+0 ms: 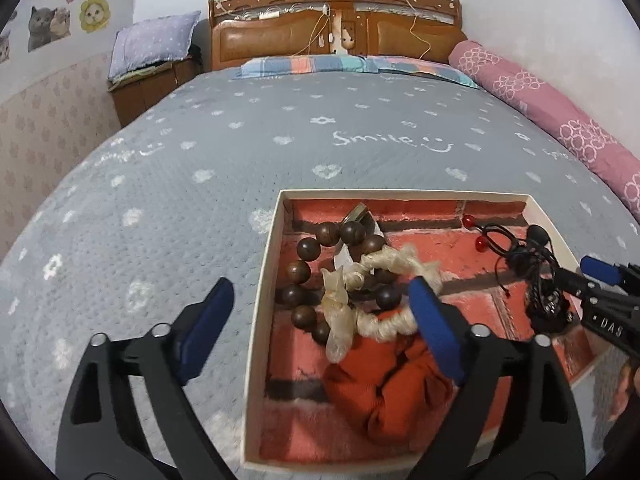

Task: Organize jewelry
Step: 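Carry the flower scrunchie and leather bracelet into the tray and release both, then move the left tool to the red string bracelet while the right tool approaches the brown pendant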

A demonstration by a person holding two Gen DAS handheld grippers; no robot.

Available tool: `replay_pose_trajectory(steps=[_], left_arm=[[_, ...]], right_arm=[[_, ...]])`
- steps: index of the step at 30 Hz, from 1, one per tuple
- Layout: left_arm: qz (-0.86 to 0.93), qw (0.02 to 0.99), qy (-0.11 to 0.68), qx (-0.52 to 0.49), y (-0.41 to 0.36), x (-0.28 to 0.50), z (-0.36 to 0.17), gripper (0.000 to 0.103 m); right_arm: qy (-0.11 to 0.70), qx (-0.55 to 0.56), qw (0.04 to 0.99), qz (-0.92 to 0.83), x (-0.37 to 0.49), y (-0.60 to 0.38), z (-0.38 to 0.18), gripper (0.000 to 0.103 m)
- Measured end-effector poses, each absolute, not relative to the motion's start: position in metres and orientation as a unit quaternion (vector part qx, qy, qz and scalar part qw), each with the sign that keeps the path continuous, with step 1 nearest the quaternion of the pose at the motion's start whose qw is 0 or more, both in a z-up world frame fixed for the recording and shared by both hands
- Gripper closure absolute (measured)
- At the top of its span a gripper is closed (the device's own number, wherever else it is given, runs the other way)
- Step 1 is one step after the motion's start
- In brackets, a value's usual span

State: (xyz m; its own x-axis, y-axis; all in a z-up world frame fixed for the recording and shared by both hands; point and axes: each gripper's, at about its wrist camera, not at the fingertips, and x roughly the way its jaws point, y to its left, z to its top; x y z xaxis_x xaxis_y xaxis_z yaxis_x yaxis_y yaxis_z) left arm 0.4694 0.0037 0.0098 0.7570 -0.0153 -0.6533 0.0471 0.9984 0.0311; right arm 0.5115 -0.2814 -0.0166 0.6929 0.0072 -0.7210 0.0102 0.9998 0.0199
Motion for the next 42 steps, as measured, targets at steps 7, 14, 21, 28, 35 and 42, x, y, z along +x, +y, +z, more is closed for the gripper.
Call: replay_pose_trajectory(steps=[7,14,21,28,35,42], left_arm=[[-0.016,0.941,0.337,0.010,0.015,0.421,0.039,0.005],[-0.006,0.943,0.334,0.000,0.024,0.363,0.057,0.005],[0.015,0.947,0.321,0.016,0.014,0.289,0.066,0.005],[-0.012,0.950,0.307,0.063,-0.013,0.212,0.059,0.005],[-0.055,0.938,0.342,0.034,-0.027,0.160,0.023,0.005],[-0.087,0.931,0.353,0.021,-0.053,0.116,-0.007,0.005]], right_arm=[[0.363,0.011,0.932,0.013,0.467,-0.284,0.011,0.020],[0.343,-0.004,0.939,0.001,0.400,-0.291,0.031,0.010],[0.342,-0.011,0.939,0.006,0.331,-0.310,0.034,0.008],[0.335,-0.029,0.942,-0.027,0.260,-0.338,0.026,0.008],[0.333,-0.042,0.940,-0.067,0.201,-0.365,0.003,0.008],[0.358,-0.051,0.930,-0.063,0.177,-0.366,-0.024,0.008]])
